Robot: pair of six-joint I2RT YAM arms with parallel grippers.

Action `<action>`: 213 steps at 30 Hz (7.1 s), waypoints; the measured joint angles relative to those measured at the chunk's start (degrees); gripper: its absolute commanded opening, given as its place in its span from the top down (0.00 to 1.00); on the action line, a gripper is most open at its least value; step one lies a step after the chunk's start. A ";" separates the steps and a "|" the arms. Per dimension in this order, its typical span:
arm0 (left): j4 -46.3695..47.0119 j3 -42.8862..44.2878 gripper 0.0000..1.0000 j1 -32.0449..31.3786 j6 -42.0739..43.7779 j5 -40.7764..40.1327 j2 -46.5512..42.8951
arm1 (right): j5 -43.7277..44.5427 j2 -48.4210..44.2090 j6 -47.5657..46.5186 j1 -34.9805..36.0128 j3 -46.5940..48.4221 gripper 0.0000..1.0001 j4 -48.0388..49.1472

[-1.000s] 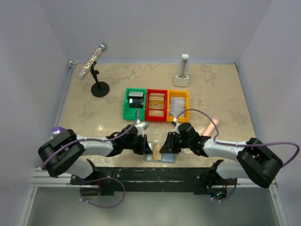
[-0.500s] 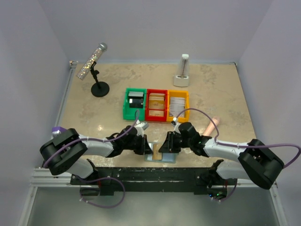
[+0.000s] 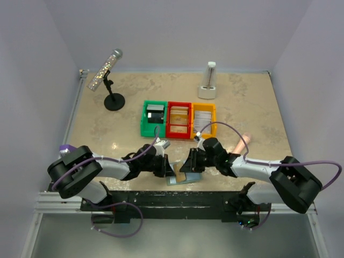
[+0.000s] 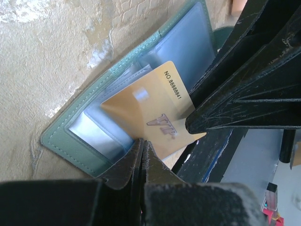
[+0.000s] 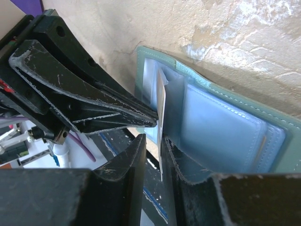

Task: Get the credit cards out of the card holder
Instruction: Remove the credit card from the card holder, then place the credit card in the storage box.

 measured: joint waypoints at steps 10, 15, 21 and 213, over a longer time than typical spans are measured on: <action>0.09 -0.04 1.00 0.00 0.00 0.11 -0.02 | -0.17 -0.02 -0.57 0.00 0.20 0.92 -0.44; 0.00 -0.22 1.00 0.00 0.00 0.07 -0.31 | -0.02 -0.24 -0.92 -0.02 0.20 0.98 -1.44; -0.46 -0.31 1.00 -0.02 -0.09 -0.35 -0.72 | 0.33 -2.19 -1.88 0.00 0.20 1.00 -3.80; 24.68 -6.91 1.00 0.76 -2.82 17.55 -24.61 | -20.11 -24.46 -30.91 -3.02 19.85 1.00 -37.29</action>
